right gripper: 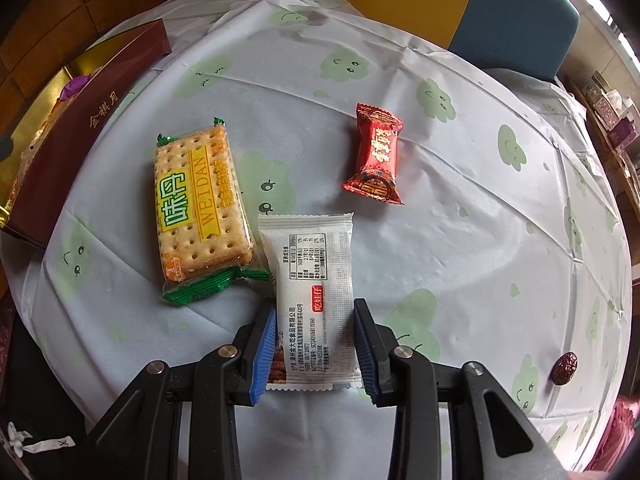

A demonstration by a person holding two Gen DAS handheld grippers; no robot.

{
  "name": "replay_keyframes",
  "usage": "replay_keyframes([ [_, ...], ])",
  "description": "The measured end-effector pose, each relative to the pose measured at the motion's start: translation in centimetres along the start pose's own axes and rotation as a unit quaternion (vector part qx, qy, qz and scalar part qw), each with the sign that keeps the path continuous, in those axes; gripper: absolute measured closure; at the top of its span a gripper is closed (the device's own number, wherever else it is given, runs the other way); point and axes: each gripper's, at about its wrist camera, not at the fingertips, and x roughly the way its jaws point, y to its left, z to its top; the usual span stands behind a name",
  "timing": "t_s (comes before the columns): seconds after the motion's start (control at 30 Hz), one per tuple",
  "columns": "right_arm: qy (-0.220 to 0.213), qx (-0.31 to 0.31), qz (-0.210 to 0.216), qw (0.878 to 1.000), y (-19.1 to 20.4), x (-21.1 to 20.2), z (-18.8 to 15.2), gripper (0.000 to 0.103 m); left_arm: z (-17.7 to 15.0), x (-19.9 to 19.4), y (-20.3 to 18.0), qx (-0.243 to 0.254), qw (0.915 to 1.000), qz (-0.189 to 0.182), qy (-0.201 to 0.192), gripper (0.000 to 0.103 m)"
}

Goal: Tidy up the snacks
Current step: 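Carry the white packet toward the gold tray with the right gripper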

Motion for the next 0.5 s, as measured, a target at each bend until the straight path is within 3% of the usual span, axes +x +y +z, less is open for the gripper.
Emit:
replay_keyframes([
  [0.5, -0.040, 0.077, 0.004, 0.996, -3.6, -2.0, 0.9, 0.068, -2.4, -0.6, 0.6, -0.001, 1.0000, -0.003, 0.004, 0.067],
])
